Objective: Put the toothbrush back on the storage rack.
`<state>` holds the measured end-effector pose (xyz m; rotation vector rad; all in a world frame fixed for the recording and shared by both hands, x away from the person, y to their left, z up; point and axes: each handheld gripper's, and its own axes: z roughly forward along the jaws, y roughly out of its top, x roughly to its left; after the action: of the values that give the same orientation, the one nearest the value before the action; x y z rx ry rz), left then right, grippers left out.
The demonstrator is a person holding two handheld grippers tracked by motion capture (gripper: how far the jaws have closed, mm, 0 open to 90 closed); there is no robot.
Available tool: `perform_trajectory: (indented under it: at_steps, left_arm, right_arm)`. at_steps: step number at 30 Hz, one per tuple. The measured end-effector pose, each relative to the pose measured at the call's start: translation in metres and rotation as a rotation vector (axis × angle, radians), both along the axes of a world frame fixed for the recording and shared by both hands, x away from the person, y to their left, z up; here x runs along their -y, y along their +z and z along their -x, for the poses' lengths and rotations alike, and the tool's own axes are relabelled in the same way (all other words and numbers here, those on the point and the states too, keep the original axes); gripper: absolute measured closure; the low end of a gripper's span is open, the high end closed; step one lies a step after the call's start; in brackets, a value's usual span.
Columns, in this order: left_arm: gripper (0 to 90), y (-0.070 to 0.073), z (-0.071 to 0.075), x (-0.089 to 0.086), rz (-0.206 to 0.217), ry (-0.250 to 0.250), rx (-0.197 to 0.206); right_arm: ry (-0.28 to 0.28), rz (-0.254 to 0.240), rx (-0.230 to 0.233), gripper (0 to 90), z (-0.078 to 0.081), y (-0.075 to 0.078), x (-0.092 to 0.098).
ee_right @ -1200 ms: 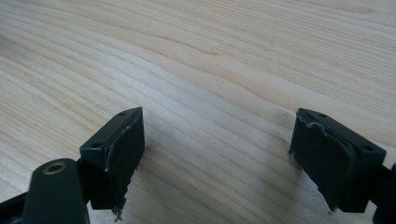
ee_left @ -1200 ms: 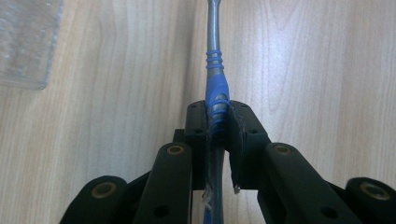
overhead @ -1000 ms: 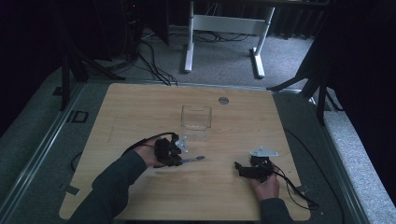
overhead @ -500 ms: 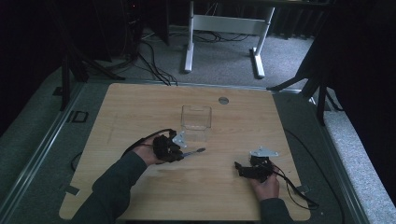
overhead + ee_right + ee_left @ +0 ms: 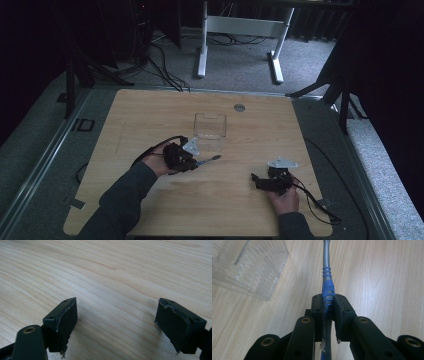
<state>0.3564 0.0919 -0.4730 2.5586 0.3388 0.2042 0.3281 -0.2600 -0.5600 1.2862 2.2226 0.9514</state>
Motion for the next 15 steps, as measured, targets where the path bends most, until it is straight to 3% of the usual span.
perform_trajectory:
  at_steps: [15]
  left_arm:
    - [79.0, 0.0085, -0.0029, -0.0041, 0.073, 0.052, 0.019]
  right_arm:
    - [0.001, 0.001, 0.003, 17.7, -0.0002, -0.0001, 0.0001]
